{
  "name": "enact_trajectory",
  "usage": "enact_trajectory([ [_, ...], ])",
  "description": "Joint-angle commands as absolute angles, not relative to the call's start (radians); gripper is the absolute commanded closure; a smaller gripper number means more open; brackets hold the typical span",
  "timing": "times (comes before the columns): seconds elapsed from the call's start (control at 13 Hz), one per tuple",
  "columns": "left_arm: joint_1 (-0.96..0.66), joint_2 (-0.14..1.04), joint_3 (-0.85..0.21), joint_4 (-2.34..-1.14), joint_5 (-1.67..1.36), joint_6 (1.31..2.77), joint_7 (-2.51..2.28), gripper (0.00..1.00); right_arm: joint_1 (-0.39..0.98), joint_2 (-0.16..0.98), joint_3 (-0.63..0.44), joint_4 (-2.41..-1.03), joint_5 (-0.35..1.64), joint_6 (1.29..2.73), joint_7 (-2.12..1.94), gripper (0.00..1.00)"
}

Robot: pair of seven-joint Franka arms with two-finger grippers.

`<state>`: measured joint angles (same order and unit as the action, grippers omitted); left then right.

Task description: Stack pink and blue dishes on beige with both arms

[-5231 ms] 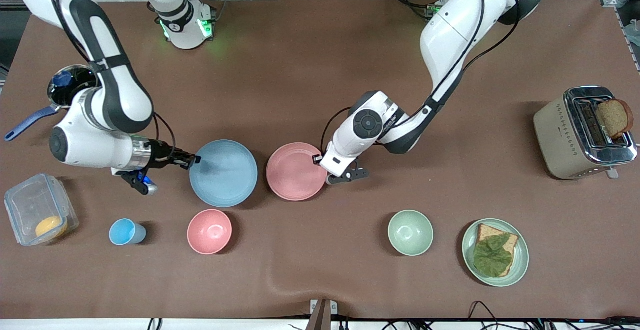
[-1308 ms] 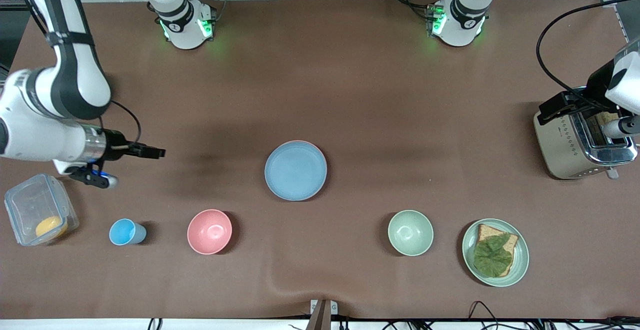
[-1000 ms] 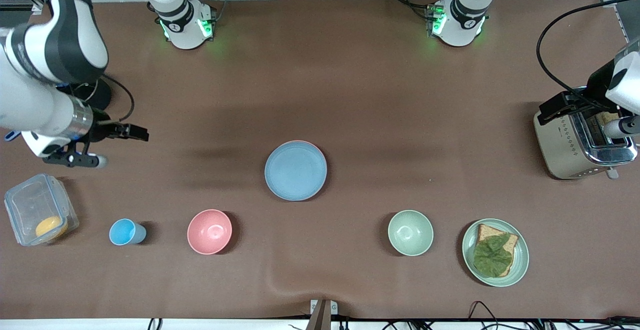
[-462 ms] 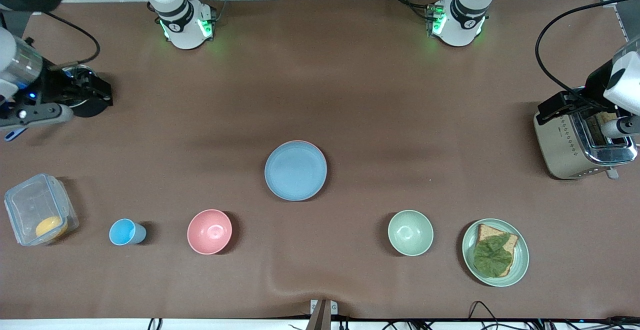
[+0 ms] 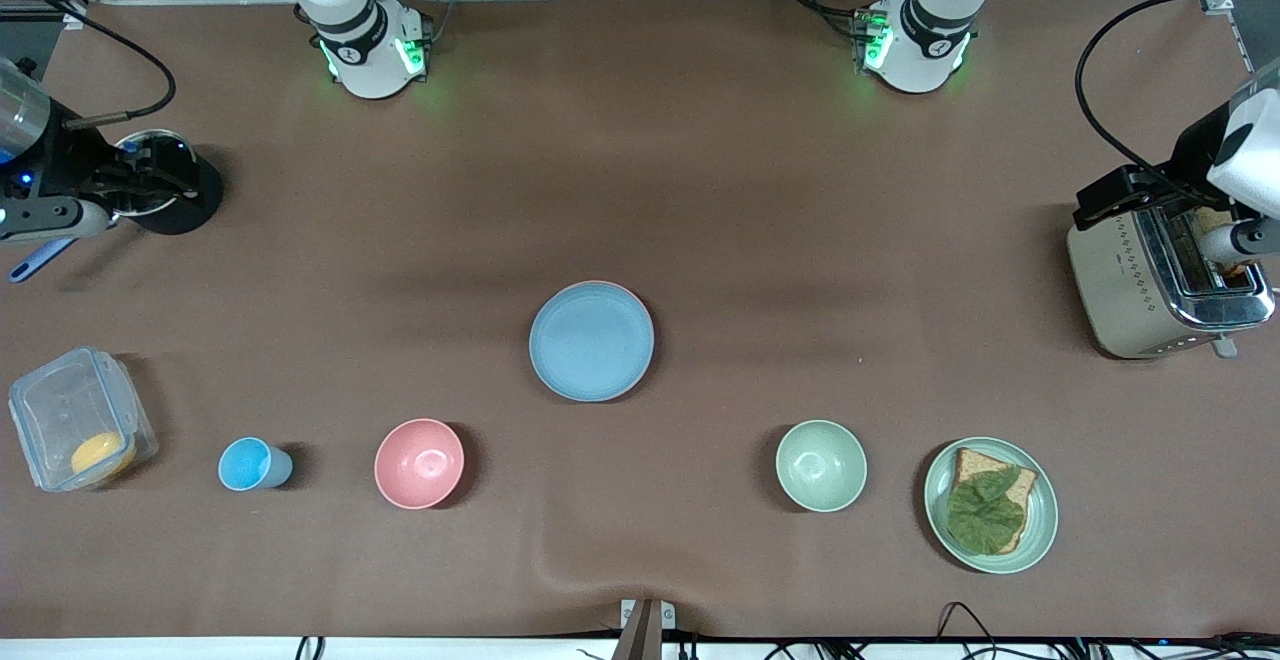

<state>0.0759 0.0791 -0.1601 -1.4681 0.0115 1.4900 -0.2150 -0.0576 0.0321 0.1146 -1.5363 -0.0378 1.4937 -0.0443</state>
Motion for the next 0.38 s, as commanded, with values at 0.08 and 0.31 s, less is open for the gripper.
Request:
enact_trajectory([
  [0.08, 0.083, 0.058, -0.163, -1.459, 0.005, 1.453, -0.216, 0.0, -0.063, 0.038, 0.118, -1.516, -0.038, 1.505, -0.009, 0.0],
  [0.31, 0.084, 0.058, -0.163, -1.448, 0.003, 1.448, -0.216, 0.0, -0.064, 0.041, 0.118, -1.517, -0.037, 1.503, -0.009, 0.0],
])
